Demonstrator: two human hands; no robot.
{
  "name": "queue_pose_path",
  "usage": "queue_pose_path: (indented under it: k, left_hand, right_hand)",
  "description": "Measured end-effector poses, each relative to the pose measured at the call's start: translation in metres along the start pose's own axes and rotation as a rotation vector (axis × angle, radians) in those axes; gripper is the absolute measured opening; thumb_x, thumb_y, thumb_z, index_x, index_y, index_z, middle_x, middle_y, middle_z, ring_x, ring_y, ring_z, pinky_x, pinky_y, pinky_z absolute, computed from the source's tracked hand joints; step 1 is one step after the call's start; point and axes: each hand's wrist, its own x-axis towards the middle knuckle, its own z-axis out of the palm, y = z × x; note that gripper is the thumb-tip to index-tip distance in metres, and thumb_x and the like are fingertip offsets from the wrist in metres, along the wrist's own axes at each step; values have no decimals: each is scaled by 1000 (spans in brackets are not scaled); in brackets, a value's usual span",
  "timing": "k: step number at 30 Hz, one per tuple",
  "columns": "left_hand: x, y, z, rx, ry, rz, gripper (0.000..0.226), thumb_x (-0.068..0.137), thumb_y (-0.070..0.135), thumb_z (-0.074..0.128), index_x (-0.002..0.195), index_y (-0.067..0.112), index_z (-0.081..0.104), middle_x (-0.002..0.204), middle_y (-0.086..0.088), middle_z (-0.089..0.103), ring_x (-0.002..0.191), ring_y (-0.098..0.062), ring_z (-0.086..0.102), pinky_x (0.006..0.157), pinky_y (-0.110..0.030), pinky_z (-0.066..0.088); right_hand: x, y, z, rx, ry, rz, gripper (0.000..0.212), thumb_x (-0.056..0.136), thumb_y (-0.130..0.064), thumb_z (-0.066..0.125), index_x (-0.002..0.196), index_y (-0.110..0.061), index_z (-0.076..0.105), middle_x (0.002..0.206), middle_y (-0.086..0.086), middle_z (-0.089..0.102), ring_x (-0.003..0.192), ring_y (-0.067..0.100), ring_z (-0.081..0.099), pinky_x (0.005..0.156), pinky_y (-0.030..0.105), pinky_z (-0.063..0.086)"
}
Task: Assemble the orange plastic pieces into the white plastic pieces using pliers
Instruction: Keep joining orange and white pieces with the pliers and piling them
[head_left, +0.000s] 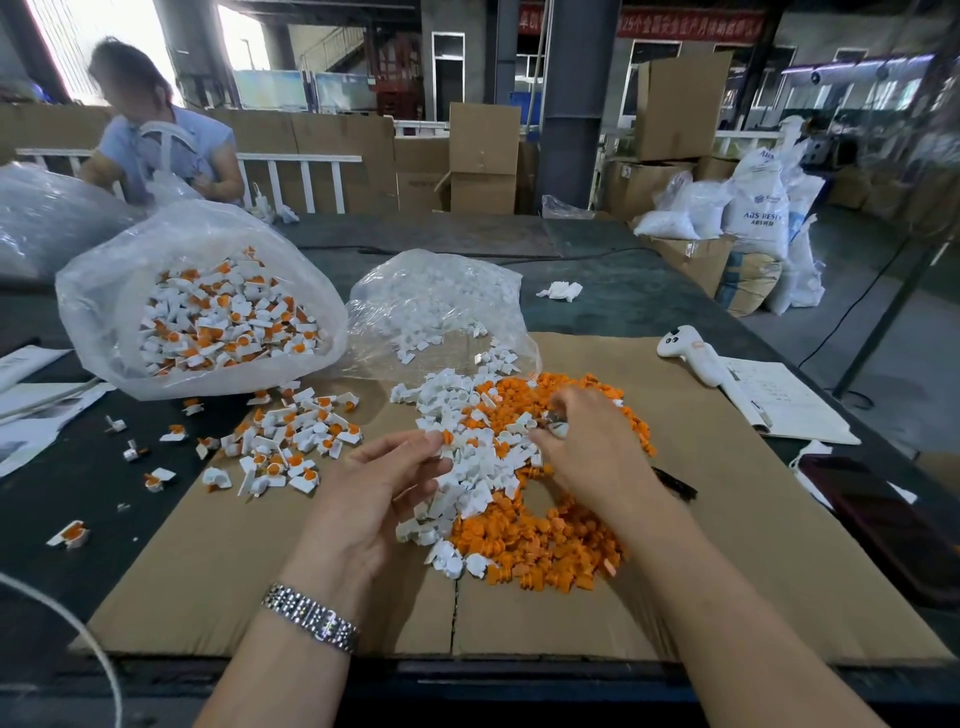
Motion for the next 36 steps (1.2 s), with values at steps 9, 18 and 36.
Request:
queue_pose_path:
  k: [9,18,36]
  left_hand:
    - [1,-2,5,-45,49,-10,40,63,17,86,100,4,75,94,-18,79,71,-16,76,47,-19,52]
    - [6,3,6,-76,12,27,32,76,18,79,104,5,73,90,-6,78,77,-12,75,54,-18,53]
    - [4,4,11,21,100,142,4,89,8,76,85,8,75,79,-8,78,69,-12,72,58,-19,53]
  right_hand:
    - [12,31,1,-329,-241,209,30,94,-38,61,103,-10,53,107,12,56,100,28,53,96,48,48]
    - [10,-15,-42,108,-349,142,18,100,-18,48,92,-8,61,77,6,61,63,17,57,56,29,44]
    - [-31,-72,-29,277,-525,-54,45,103,-51,45,83,-11,54,70,7,54,58,20,49,58,37,44]
